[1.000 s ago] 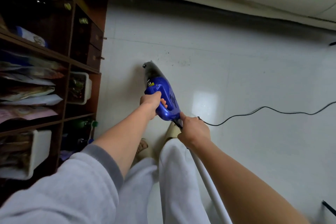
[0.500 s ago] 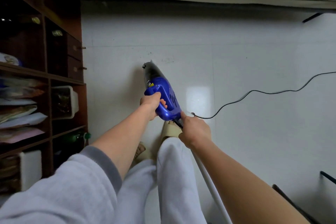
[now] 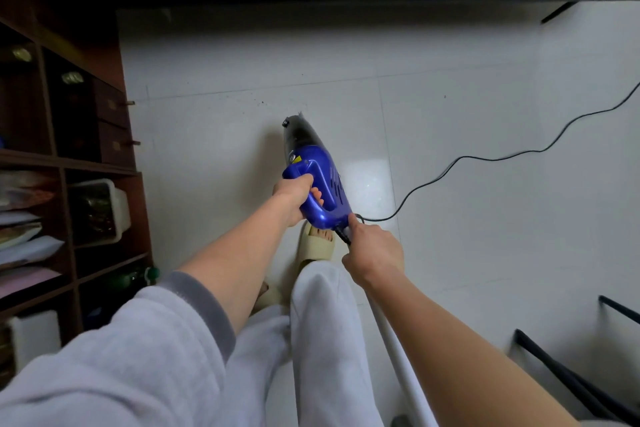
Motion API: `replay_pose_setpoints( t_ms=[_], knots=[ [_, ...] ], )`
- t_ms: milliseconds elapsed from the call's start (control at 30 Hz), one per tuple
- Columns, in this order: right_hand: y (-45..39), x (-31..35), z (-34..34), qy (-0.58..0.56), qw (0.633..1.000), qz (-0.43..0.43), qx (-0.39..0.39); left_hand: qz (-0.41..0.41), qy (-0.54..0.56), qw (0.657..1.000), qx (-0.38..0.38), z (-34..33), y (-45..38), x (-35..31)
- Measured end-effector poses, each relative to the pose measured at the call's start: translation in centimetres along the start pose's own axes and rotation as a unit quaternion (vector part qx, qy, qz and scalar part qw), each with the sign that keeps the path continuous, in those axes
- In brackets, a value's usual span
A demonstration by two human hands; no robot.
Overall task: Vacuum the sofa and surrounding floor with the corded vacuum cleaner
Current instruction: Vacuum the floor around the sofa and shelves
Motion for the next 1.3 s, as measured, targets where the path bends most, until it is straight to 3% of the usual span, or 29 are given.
replay_pose_setpoints(
  t_ms=[267, 700, 1300],
  knots=[
    [-0.1, -1.6, -0.5, -0.004, 1.0, -0.017, -0.008, 0.001, -0.021, 0.999, 0.029, -1.9, 0.5, 0.3],
    [-0.1, 3.4, -1.7, -0.016, 0.998, 0.065, 0.018, -0.022, -0.007, 0.998, -0.056, 4.5, -0.2, -0.2],
    [1.1, -6.4, -1.5, -0.052, 0.998, -0.043, 0.0, -0.011, -0.082, 0.996, 0.035, -6.6, 1.7, 2.6]
  ],
)
Point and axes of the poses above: each hand's wrist, its own y-axis away from the middle knuckle, its own z-axis out of the back of the hand, x = y × z, the point moved 2 cm from there along -y, towards the middle knuckle, and after that the axes turned 7 degrees about -z, right-handed, at the moved point
